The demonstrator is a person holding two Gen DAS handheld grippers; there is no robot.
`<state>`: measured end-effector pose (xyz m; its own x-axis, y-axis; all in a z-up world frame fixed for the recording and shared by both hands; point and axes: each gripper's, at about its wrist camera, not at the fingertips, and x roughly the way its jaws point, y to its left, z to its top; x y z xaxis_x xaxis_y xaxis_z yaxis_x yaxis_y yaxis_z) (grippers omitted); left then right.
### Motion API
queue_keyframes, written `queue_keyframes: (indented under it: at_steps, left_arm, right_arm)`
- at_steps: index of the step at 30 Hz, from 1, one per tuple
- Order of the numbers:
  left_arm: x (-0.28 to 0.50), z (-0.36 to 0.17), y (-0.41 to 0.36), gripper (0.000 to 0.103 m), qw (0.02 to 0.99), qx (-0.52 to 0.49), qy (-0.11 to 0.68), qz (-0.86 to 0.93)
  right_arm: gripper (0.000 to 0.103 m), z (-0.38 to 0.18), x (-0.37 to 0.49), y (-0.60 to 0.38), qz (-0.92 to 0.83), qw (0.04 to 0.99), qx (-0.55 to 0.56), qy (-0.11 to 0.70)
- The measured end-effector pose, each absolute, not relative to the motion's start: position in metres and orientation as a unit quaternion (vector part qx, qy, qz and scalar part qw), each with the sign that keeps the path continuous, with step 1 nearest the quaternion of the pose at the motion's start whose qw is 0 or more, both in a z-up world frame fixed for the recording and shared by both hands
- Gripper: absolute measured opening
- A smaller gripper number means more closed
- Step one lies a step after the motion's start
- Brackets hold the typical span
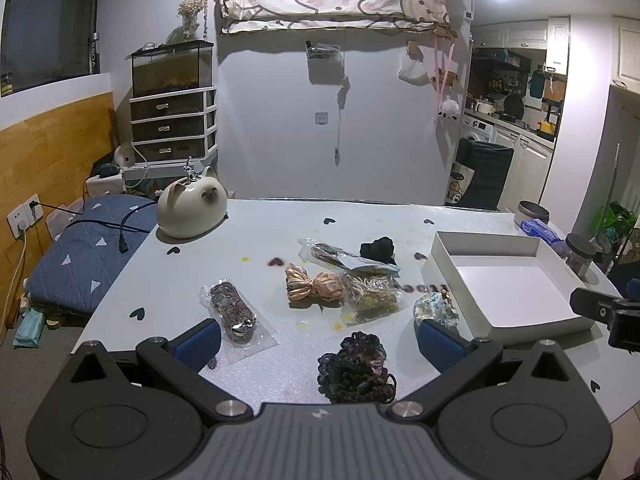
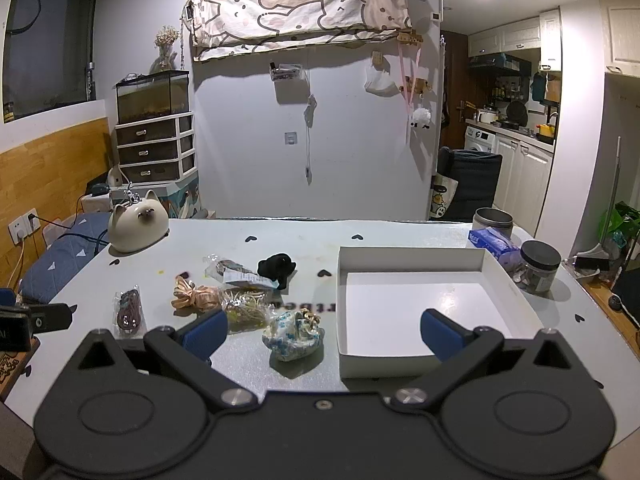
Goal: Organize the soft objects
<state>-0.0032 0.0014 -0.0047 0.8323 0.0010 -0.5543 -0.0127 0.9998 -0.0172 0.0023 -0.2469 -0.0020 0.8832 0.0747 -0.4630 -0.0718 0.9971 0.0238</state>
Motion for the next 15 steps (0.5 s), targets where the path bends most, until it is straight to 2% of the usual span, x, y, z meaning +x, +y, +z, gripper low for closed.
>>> queue_keyframes:
  at_steps: [15]
  left_arm:
    - [-0.0010, -0.0060, -0.0015, 0.103, 0.957, -0.011, 0.290, 0.003]
  right_arm:
    - [0.103, -0.0023, 0.0030, -0.2471, 0.038, 0.970, 0.004, 0.240]
